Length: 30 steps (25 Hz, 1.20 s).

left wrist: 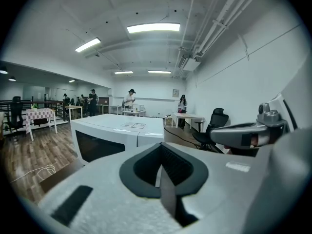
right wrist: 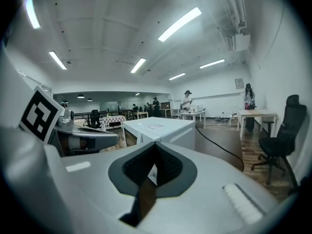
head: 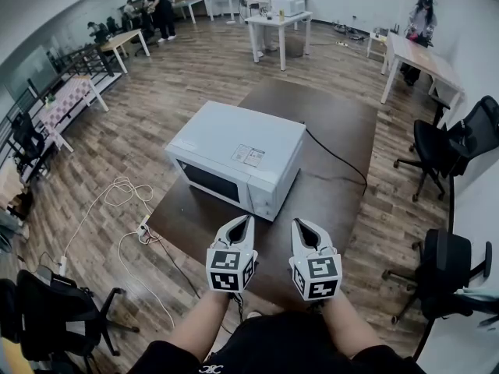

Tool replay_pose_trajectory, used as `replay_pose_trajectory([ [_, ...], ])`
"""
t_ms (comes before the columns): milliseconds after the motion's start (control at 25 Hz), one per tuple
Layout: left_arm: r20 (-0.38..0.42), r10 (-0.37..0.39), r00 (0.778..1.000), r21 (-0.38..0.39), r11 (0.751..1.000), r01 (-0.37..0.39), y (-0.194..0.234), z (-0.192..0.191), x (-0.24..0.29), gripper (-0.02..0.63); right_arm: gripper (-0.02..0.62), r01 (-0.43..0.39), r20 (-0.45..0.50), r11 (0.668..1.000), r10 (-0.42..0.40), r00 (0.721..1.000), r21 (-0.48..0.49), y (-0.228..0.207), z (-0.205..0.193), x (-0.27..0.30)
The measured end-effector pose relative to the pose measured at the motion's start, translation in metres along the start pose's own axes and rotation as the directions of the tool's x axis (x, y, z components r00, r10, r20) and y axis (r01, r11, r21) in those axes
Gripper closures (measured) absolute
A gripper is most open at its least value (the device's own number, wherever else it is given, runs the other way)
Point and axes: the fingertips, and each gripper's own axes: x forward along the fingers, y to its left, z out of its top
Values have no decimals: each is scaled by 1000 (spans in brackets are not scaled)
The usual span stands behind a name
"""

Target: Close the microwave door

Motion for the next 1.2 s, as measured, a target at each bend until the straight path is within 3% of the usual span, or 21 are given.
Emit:
replay_pose_trajectory([
  [1200,-19,7,1000,5,1000,-7,7,-9,5,597,589,-18,-19,999,19,1000,29,-1,-9,7],
])
